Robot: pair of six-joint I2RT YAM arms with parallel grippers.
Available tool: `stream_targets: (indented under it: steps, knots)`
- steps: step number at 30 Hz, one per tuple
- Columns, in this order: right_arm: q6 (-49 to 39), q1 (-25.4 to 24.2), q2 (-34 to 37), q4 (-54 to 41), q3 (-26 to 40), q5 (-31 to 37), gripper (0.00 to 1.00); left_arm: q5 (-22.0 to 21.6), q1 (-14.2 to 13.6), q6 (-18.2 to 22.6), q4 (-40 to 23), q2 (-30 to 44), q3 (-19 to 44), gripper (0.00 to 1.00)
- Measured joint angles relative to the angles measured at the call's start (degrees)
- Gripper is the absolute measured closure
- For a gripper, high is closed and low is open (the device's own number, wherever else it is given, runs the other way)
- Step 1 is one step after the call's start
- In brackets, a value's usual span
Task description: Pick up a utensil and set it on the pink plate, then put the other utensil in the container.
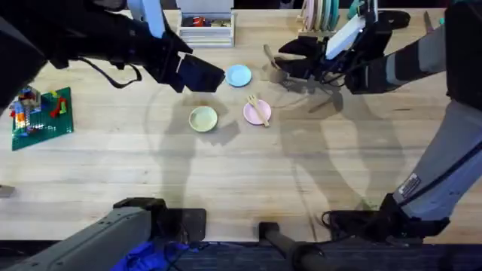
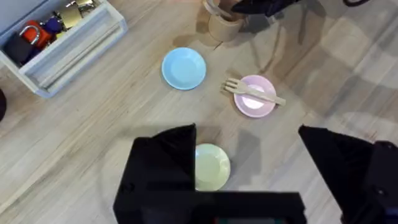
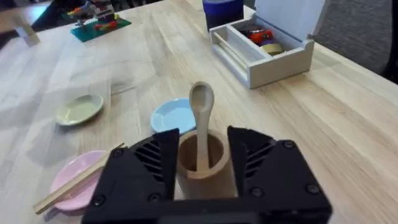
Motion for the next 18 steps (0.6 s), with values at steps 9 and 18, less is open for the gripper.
stream_targets:
  steps: [9, 18]
  knots:
    - [3.62, -0.56, 0.00, 8.32, -0.04, -0.01, 0.006, 0.00, 0.00, 0.02, 0.00, -0.01, 0.00, 0.009]
    - [22.59, -5.88, 0.00, 25.23, -0.04, 0.00, 0.006, 0.00, 0.00, 0.02, 0.00, -0.01, 0.00, 0.009]
